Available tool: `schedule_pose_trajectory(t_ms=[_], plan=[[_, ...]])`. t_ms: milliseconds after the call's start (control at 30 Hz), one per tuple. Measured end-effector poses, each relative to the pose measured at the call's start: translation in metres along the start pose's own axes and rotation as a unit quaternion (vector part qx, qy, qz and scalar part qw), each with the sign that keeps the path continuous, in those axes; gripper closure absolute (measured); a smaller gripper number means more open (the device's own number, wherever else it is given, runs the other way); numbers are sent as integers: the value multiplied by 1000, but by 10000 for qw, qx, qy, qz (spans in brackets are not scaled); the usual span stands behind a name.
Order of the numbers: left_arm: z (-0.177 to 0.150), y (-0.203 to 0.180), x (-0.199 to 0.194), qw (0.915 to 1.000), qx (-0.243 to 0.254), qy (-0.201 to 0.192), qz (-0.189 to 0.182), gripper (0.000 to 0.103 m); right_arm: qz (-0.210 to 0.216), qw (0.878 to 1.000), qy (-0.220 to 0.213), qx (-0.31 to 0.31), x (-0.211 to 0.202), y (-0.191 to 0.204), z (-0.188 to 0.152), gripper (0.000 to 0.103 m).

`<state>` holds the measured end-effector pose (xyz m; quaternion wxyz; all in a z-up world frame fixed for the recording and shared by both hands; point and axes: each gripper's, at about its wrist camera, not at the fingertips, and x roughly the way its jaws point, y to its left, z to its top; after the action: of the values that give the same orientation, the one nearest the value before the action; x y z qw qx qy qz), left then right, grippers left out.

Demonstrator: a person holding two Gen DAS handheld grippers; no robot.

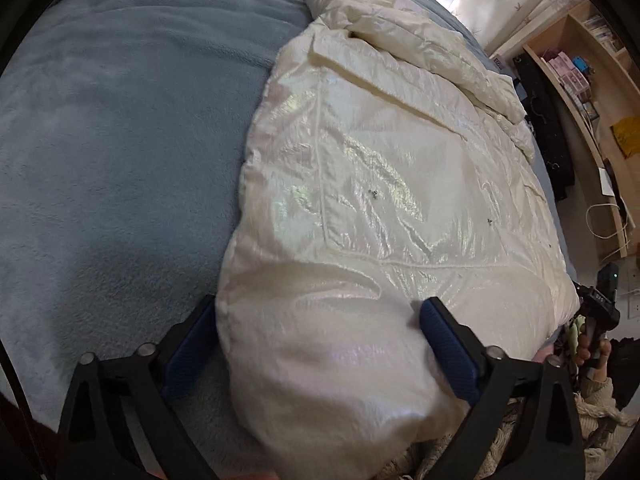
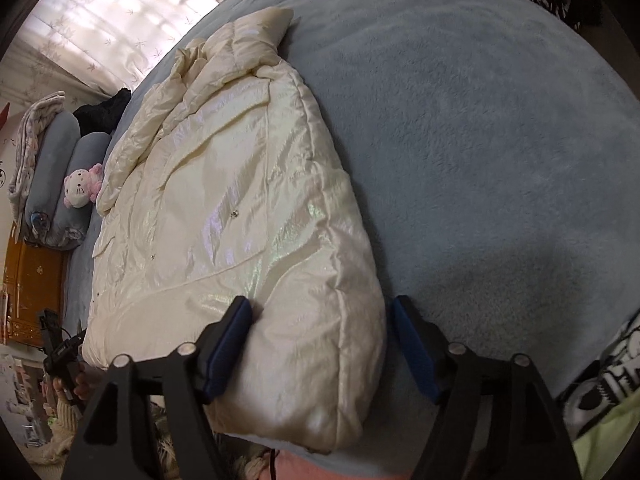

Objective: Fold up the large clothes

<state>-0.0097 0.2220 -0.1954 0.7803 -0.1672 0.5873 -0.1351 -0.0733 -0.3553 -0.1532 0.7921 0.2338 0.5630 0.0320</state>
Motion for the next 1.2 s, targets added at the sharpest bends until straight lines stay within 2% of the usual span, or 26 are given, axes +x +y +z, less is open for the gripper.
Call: schedule_pose_trajectory(t_ms=[167,233,300,367,400,467,533,667,833,933,1033,1200], plan=[[0,-11,11,9996,194,-11,185,1,-126,9996,11,-237,7,11,-3,26],[-1,-14,11,9995,186,-52,232,1,-168,9994,-2,-289,7,15,-4,31],[-2,-20,11,9994,187,-96,288,13,-12,9996,47,-268,7,17,-5,59],[-4,-28,10,9997,157,-141,97,57,19,9995,13,-324,5,24,-6,73],[-5,-32,10,9998,112,-155,15,64,-76,9990,-33,-438,4,31,-7,78],[-7,-40,9,9996,93,-218,128,82,-262,9975,-113,-641,1,42,-9,83],[-10,-49,6,9992,46,-274,286,88,-403,9960,-182,-771,-2,51,-10,87],[-16,-62,-14,9976,-26,-457,520,93,-456,9949,-405,-808,-24,60,-14,91],[-29,-67,-48,9978,-165,-526,377,94,-277,9941,-544,-891,-59,65,-19,91],[-42,-73,-76,9981,-175,-574,111,94,-140,9933,-605,-972,-80,70,-24,91],[-45,-80,-104,9963,-324,-723,-330,94,120,9926,-777,-926,-105,71,-23,91],[-21,-90,-134,9886,-554,-1119,-837,94,507,9878,-1209,-842,-131,80,1,91]])
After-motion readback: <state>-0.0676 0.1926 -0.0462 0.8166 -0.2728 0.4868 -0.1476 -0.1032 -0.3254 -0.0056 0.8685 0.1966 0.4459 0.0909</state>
